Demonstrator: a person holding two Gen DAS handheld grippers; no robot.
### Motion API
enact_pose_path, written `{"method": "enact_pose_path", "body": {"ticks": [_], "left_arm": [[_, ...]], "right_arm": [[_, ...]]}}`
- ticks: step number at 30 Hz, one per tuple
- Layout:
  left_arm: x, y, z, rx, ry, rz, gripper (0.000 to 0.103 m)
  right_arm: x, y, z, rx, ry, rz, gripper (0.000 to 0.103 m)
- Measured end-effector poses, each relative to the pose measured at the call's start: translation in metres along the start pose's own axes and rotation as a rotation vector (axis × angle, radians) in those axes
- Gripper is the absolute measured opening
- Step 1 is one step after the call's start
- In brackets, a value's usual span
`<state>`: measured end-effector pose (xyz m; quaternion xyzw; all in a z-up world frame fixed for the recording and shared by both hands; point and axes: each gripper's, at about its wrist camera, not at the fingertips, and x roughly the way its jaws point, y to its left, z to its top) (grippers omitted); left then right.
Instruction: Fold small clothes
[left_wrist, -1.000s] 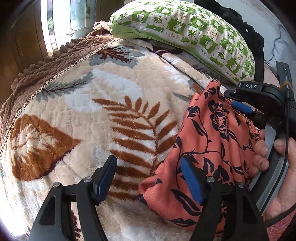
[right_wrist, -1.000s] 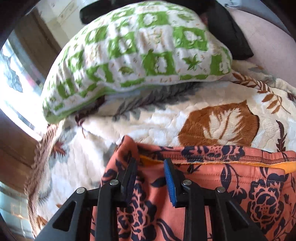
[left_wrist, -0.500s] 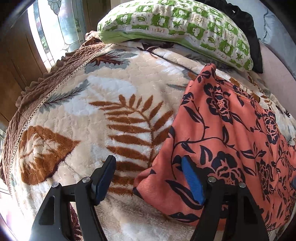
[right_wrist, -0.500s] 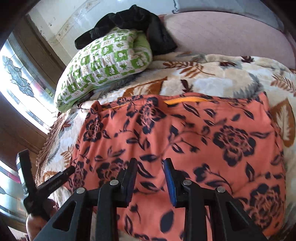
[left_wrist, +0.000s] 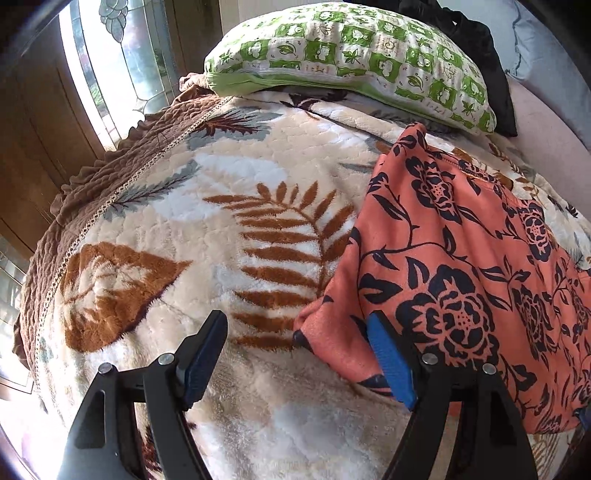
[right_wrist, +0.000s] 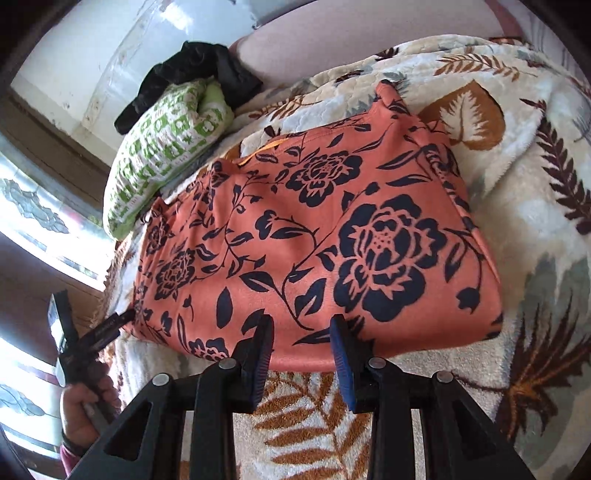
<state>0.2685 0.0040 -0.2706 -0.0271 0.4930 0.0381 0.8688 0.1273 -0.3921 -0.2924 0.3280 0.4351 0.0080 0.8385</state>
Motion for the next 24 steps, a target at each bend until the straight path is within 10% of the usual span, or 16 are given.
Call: {"method": "enact_pose_path", "body": {"ticks": [4,10,24], "left_arm": [[-0.014,0.005,-0.018,-0.125,0.077,-0.209,0.079],[-0.001,0.000,-0.038,-0.264,0.183,-0.369,0.078],[0.027,-0.006,-0.011,-0.418,-0.005,-0.510,0.077]], "right_arm": [[-0.019,-0.023,-0.004,0.182,-0.030,0.140,0.072],[-0.020,-0.049,-0.020,0.331,-0.046,0.186,0.072],[0.026,-0.072,0.011,0.461,-0.217,0.223,0.072]]}}
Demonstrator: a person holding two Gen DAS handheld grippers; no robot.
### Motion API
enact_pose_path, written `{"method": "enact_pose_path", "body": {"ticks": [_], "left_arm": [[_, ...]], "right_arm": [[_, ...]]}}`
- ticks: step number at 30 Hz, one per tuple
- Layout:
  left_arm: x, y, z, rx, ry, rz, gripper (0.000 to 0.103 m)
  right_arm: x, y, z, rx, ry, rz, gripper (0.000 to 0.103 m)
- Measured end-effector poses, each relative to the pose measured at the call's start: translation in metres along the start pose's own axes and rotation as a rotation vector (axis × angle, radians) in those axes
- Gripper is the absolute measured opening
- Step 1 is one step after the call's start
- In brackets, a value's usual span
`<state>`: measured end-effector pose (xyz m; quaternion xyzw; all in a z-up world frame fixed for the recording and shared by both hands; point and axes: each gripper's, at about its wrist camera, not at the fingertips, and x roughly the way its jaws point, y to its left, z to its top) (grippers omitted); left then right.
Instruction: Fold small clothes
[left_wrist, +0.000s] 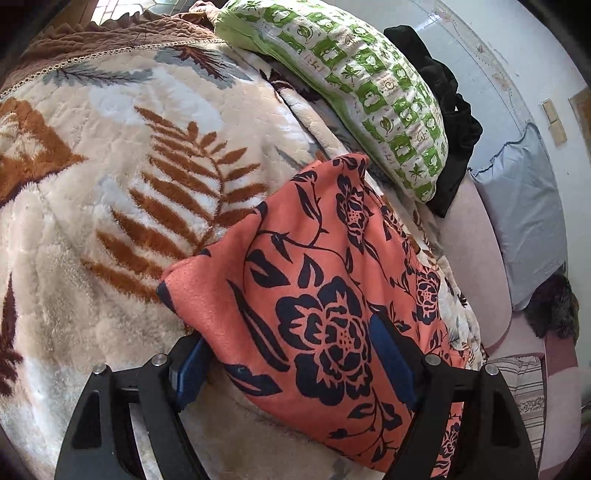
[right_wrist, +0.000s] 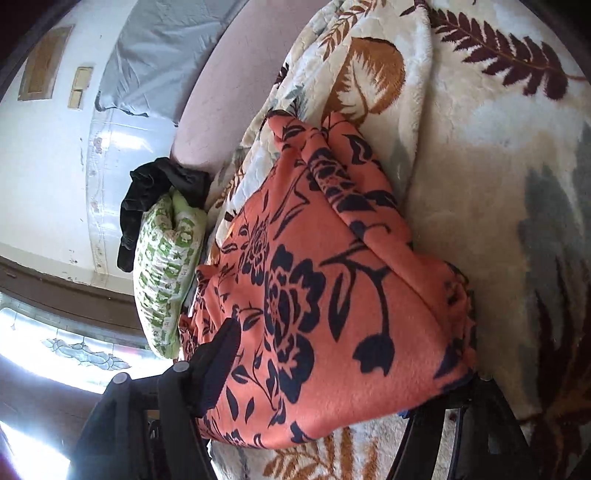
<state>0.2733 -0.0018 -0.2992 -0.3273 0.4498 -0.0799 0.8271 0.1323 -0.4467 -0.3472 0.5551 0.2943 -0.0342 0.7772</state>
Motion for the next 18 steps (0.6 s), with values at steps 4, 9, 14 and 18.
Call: {"method": "enact_pose_path", "body": {"ticks": [4,9,14,18], "left_arm": [[0.013,0.003,-0.004,-0.009,0.017,0.008,0.027],[0.004,-0.002,-0.007,0.029,-0.030,0.024,0.018],[-0.022,-0.005,-0.011,0.031,-0.055,-0.002,0.016],[-0.043,-0.004,-0.027,0.034,-0.048,0.011,0.016]], "right_arm": [[0.008,0.004,0.002,-0.080,-0.015,-0.073,0.024],[0.003,0.023,-0.006,-0.195,-0.082,-0.127,0.019],[-0.013,0.046,-0.015,-0.300,-0.153,-0.141,0.017],[-0.035,0.050,-0.021,-0.325,-0.187,-0.149,0.017]]}}
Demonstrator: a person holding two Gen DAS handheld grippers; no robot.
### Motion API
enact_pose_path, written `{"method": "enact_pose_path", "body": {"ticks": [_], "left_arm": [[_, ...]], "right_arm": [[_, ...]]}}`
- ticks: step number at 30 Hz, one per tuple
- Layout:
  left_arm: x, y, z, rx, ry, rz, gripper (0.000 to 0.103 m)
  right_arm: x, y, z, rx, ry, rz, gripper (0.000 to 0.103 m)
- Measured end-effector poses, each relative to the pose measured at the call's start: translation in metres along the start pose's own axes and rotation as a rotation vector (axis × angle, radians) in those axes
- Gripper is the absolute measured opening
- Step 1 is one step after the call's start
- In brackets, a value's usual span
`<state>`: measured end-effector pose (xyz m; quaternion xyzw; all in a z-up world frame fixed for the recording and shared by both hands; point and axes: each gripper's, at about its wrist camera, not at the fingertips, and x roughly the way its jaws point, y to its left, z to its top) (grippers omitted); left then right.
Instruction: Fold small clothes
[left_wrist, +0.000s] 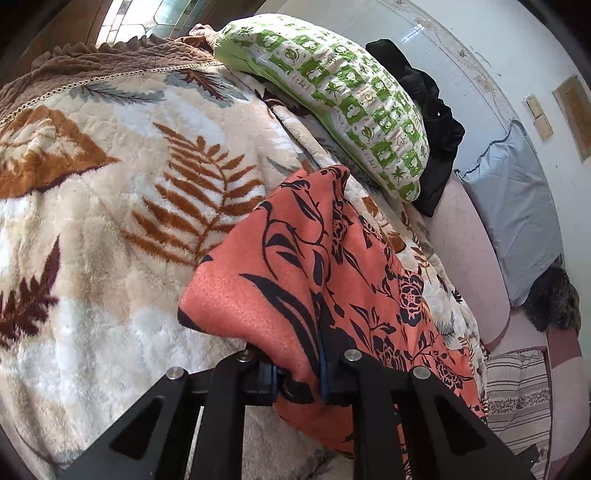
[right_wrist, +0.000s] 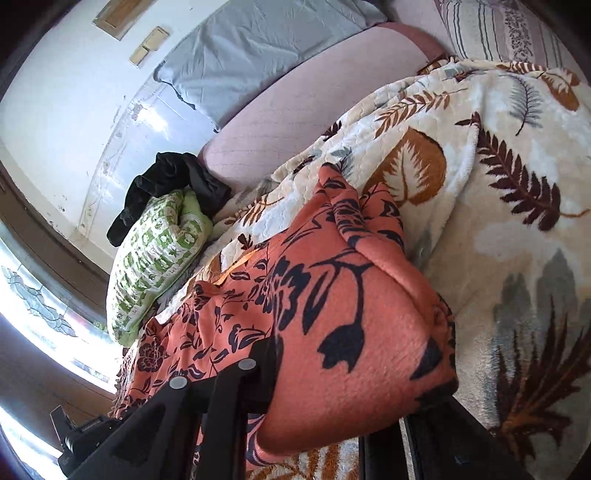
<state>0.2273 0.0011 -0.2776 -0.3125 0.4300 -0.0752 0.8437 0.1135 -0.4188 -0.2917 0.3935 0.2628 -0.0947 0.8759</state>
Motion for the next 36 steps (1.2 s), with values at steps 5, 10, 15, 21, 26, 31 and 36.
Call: {"method": "enact_pose_path", "body": {"ticks": [5,10,15,21,26,31,36], "left_arm": [[-0.006,0.009,-0.027,0.036,0.014,0.090,0.024],[0.009,0.028,-0.020,-0.078,0.039,0.020,0.052],[0.012,0.026,-0.018,-0.118,0.014,-0.066,0.073],[0.020,0.023,-0.013,-0.093,0.003,0.013,0.022],[0.018,0.017,-0.009,-0.039,-0.006,0.012,0.021],[0.018,0.020,-0.011,-0.038,0.006,0.009,0.024],[0.013,0.010,-0.011,0.023,-0.039,0.026,0.020]], "right_arm": [[-0.019,-0.019,-0.010,0.029,0.104,-0.064,0.019],[-0.017,-0.056,-0.011,0.219,0.249,-0.090,0.038],[-0.058,-0.067,-0.003,0.254,0.149,-0.194,0.055],[-0.081,-0.010,-0.003,-0.028,-0.042,-0.296,0.033],[-0.022,0.061,-0.019,-0.248,0.119,-0.134,0.033],[0.047,0.105,-0.056,-0.386,0.317,-0.048,0.033],[0.074,0.103,-0.078,-0.473,0.366,-0.037,0.034]]}}
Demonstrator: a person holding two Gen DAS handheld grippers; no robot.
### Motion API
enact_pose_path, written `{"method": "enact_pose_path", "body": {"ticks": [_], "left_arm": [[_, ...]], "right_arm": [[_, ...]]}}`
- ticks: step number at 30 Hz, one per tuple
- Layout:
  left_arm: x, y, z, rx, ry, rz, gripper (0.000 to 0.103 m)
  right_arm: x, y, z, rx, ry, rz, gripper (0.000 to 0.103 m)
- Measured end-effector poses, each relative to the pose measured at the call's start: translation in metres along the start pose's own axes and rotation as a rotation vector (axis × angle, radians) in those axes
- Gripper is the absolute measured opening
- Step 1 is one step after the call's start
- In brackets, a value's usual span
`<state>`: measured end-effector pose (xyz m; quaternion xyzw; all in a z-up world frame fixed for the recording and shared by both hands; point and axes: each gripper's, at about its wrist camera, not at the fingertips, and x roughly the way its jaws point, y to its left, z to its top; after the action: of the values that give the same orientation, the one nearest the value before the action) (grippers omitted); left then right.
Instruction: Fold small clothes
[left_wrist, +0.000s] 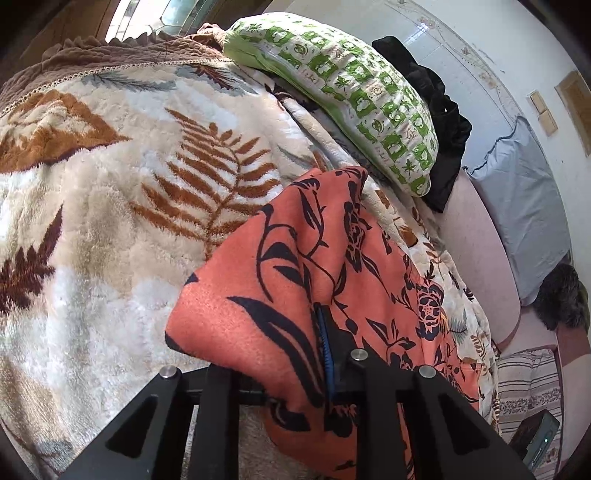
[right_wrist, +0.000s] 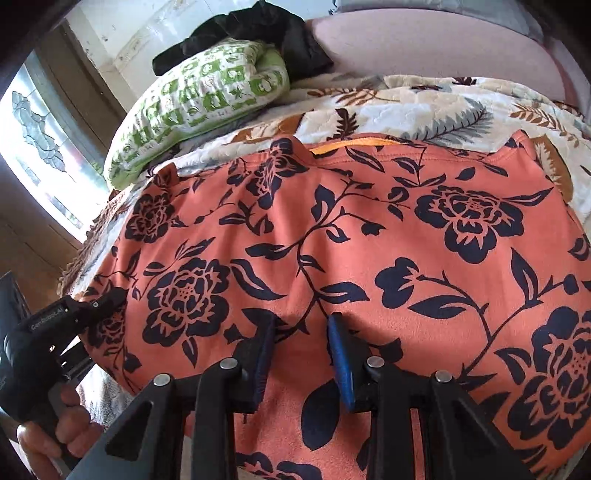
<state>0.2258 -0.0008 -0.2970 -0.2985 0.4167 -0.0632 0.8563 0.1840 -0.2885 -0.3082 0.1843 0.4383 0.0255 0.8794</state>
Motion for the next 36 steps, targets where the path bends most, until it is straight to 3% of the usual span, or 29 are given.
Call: {"method": "enact_pose_path", "body": {"ticks": [5,10,11,14,17,20,27,31,36], "left_arm": [[-0.019,-0.023,-0.004,0.097,-0.087,0.001,0.017],[-0.031,-0.054,-0.018,0.276,-0.170,0.026,0.017],[-0.032,-0.058,-0.021,0.300,-0.178,0.030,0.017],[-0.030,-0.068,-0.029,0.363,-0.197,0.056,0.016],[-0.029,-0.080,-0.040,0.444,-0.206,0.060,0.016],[-0.029,-0.089,-0.050,0.509,-0.202,0.041,0.016],[-0.033,-0.098,-0.065,0.621,-0.214,0.030,0.016],[-0.034,-0.101,-0.074,0.672,-0.221,0.031,0.016],[-0.035,-0.105,-0.079,0.711,-0.222,0.021,0.016]], "right_arm": [[-0.010,-0.006,0.006,0.002,0.030,0.052,0.034],[-0.021,-0.030,0.030,0.126,0.057,0.222,0.034],[-0.024,-0.032,0.039,0.133,0.058,0.233,0.037],[-0.022,-0.023,0.079,0.127,0.084,0.286,0.076],[-0.016,0.001,0.122,0.111,0.149,0.378,0.076],[-0.007,0.047,0.154,0.029,0.225,0.396,0.076],[0.027,0.137,0.180,-0.147,0.357,0.357,0.076],[0.037,0.167,0.182,-0.231,0.386,0.270,0.076],[0.047,0.189,0.179,-0.339,0.442,0.097,0.076]]}}
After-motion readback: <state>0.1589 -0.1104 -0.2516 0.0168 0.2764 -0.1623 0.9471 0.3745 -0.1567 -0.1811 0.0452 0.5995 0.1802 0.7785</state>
